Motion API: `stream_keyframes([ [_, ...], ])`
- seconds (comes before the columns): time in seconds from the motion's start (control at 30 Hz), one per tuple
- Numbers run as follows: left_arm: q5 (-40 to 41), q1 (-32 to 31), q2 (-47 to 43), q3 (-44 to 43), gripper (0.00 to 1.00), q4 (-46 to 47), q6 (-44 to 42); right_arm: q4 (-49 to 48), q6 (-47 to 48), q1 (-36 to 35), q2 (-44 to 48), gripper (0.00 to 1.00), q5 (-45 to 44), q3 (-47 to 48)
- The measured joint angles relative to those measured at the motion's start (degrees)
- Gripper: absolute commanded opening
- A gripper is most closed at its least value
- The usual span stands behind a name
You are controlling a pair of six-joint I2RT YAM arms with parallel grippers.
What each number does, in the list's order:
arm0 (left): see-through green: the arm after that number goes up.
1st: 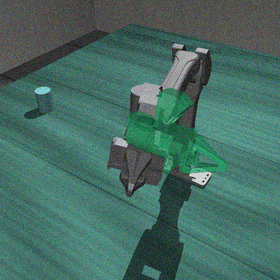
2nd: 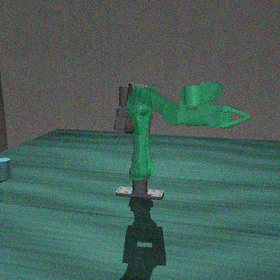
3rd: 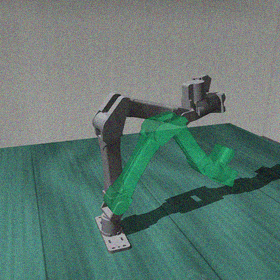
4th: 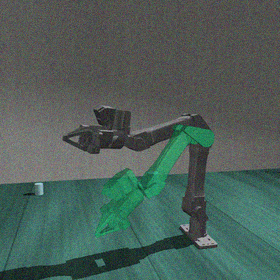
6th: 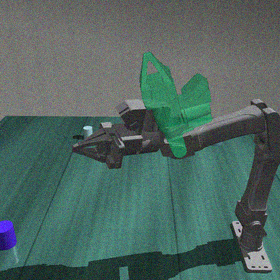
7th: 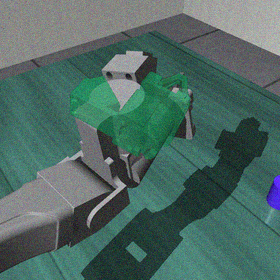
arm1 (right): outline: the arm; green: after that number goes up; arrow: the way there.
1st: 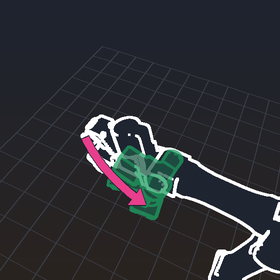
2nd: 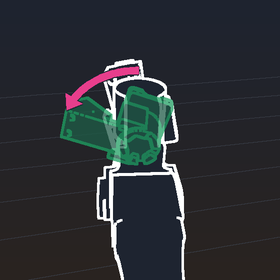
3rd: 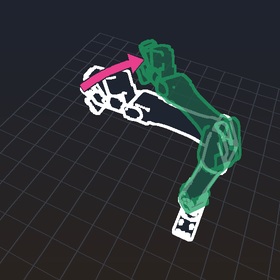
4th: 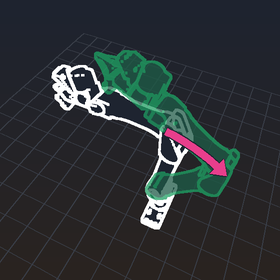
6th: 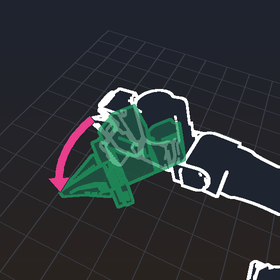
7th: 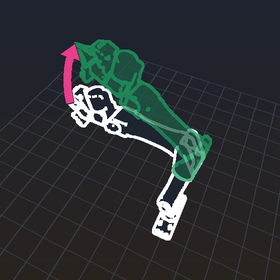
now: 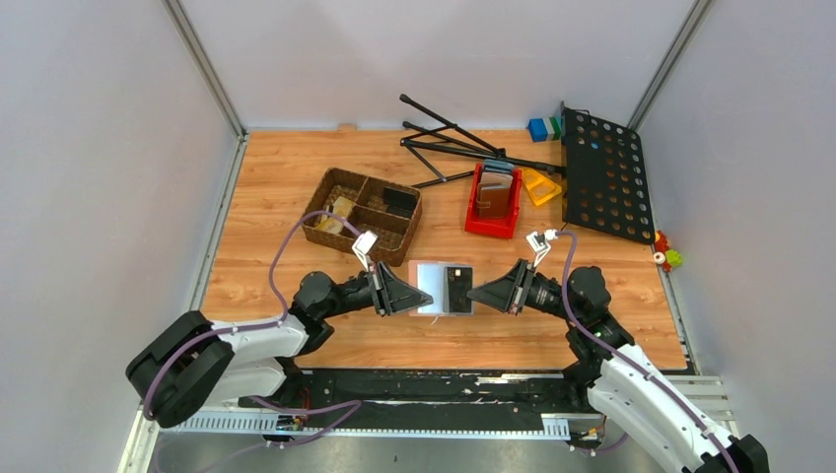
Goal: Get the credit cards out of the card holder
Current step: Remove the credit card from the card holder, then place the credit card in the storage box.
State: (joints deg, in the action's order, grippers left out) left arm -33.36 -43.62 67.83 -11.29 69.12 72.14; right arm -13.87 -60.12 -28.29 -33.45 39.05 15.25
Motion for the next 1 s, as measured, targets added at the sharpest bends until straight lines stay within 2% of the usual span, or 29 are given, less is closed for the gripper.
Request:
stream_keyframes([
  [0.2, 1.03, 1.86, -7.06, 0.2, 0.0, -13.16, -4.85, 6.51, 4.37, 0.63, 1.7, 0.0, -1.92, 0.76],
  [0.43, 5.38, 2.1, -17.29, -1.7, 0.0, -36.02, -14.62, 11.37, 8.48, 0.74, 0.83, 0.0, -3.06, 3.45],
  [0.63, 10.71, 2.1, -19.96, -5.86, 0.0, -52.7, -21.7, 12.81, 10.67, 0.74, -2.03, 0.0, -3.21, 4.76],
  [1.0, 17.14, 2.14, -22.62, -6.78, 0.0, -68.57, -27.45, 21.94, 23.1, 0.74, -13.05, 0.0, -7.19, 19.82],
])
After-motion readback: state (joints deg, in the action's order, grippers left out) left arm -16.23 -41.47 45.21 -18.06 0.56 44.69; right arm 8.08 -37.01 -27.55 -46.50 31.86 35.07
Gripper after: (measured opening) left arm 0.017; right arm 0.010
